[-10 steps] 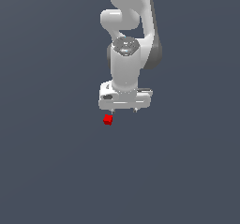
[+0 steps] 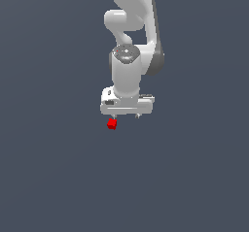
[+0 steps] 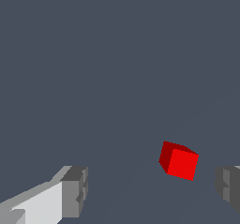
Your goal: Pick up the red cube and move it to a goal position.
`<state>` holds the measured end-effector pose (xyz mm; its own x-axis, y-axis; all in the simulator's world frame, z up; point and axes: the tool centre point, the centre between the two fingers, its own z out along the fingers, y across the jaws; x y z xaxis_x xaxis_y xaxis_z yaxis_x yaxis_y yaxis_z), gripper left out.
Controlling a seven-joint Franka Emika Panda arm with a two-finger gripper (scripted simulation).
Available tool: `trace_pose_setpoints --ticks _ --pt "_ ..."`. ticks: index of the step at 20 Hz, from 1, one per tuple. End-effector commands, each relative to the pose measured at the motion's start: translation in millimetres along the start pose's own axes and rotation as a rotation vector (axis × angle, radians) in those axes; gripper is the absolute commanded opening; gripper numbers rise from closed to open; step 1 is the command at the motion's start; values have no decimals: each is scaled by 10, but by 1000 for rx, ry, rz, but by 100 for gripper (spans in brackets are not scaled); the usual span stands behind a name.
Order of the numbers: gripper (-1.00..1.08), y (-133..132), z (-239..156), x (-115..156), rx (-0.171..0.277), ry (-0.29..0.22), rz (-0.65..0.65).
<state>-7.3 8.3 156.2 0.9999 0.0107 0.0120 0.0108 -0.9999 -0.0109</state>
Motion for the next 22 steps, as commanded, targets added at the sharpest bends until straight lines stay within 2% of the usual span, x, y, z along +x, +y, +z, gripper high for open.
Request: trace_pose_setpoints --ticks 1,13,22 --pt "100 77 126 -39 -2 -2 23" --pt "100 608 1049 -357 -12 -8 195" --pt "100 757 1344 -460 -13 -10 249"
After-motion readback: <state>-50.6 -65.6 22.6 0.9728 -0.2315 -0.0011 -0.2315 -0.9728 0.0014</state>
